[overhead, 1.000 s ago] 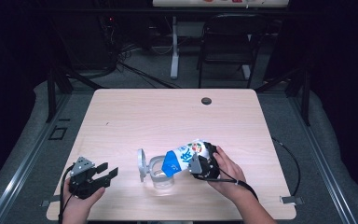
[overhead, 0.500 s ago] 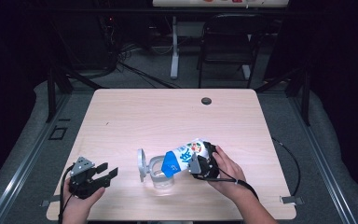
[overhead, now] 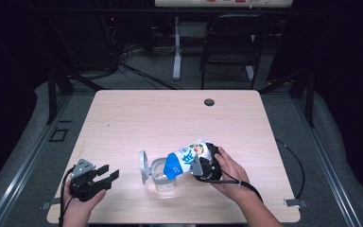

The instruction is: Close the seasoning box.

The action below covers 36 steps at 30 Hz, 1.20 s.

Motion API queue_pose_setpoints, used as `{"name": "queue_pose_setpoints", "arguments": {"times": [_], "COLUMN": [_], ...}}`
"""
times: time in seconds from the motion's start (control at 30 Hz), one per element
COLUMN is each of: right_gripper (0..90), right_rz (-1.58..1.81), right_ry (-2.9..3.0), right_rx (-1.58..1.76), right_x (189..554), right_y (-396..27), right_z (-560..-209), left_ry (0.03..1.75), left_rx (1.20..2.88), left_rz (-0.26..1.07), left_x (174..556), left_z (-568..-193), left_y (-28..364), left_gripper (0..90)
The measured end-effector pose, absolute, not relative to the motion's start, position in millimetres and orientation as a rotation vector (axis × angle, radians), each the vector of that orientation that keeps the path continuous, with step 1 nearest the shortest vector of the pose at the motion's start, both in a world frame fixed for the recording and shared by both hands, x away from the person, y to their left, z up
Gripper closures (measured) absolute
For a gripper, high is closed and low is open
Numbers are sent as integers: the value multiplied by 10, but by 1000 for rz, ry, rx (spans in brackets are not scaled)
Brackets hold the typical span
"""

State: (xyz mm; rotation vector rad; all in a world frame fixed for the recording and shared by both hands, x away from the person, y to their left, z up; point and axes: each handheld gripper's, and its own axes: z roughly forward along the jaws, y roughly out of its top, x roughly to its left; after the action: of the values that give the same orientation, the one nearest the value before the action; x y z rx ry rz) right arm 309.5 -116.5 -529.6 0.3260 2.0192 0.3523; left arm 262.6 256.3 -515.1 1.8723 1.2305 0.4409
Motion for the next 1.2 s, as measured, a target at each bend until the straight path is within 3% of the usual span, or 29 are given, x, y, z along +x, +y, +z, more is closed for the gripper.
{"name": "queue_pose_setpoints", "arguments": {"times": [1.2], "right_gripper": [486], "right_rz": [281], "right_ry": [1981], "right_rx": [250], "right_x": [3086], "right_y": [-1125], "right_z": [-5221], "left_ry": [1223], "left_rx": [1871], "left_rz": [444], "left_x": [2624], "left_z": [-5154], "left_y": [2534], "left_gripper": [509]}}
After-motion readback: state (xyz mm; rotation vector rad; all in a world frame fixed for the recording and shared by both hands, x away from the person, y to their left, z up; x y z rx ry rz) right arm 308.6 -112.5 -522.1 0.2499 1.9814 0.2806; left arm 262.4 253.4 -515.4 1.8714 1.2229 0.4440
